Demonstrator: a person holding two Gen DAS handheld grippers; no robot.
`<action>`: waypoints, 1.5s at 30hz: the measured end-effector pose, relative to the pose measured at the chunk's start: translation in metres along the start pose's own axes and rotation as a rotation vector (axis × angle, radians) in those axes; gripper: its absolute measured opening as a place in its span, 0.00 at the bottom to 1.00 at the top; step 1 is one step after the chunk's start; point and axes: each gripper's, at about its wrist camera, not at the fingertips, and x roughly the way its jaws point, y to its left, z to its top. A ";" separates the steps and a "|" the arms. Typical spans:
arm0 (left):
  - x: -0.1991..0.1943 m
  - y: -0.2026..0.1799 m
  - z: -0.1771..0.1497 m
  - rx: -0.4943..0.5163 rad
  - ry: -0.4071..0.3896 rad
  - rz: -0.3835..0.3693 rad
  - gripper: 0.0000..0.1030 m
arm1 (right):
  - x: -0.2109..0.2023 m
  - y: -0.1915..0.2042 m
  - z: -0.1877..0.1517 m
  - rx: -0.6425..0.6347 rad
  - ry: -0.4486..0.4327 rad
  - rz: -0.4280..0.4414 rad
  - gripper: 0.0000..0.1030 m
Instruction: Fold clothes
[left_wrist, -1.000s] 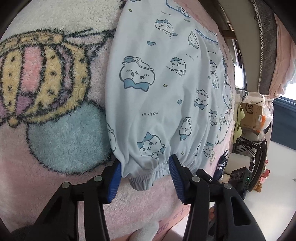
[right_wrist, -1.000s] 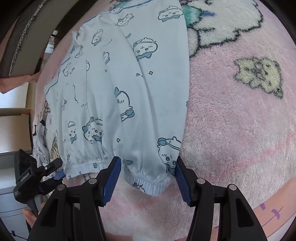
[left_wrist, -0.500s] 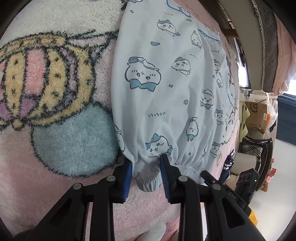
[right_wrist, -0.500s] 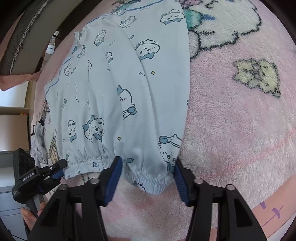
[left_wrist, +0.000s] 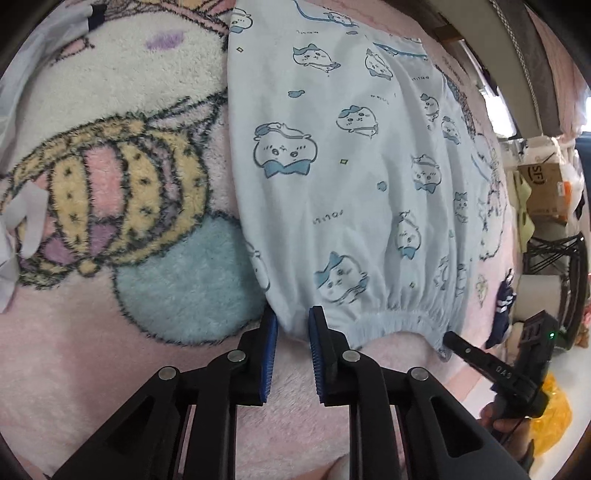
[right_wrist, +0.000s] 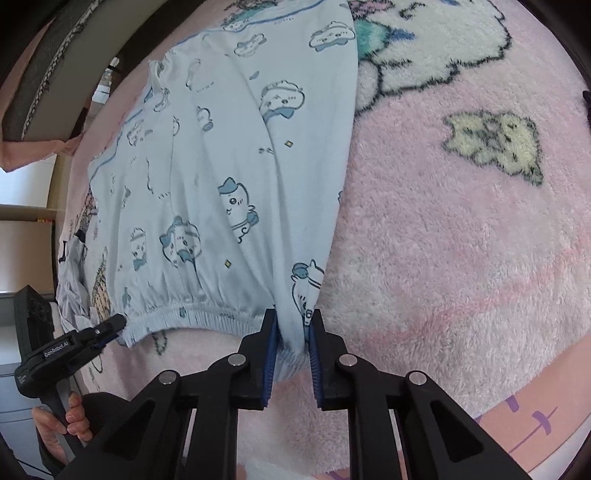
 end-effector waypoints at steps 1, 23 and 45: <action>-0.001 0.000 -0.002 0.006 0.000 0.008 0.15 | 0.000 -0.002 -0.003 0.000 0.006 -0.004 0.13; 0.008 0.019 -0.010 -0.207 0.077 -0.264 0.84 | 0.000 0.001 -0.001 -0.008 0.014 0.018 0.13; -0.008 0.012 -0.012 -0.070 -0.046 -0.044 0.12 | 0.002 0.010 0.005 -0.014 0.003 0.027 0.13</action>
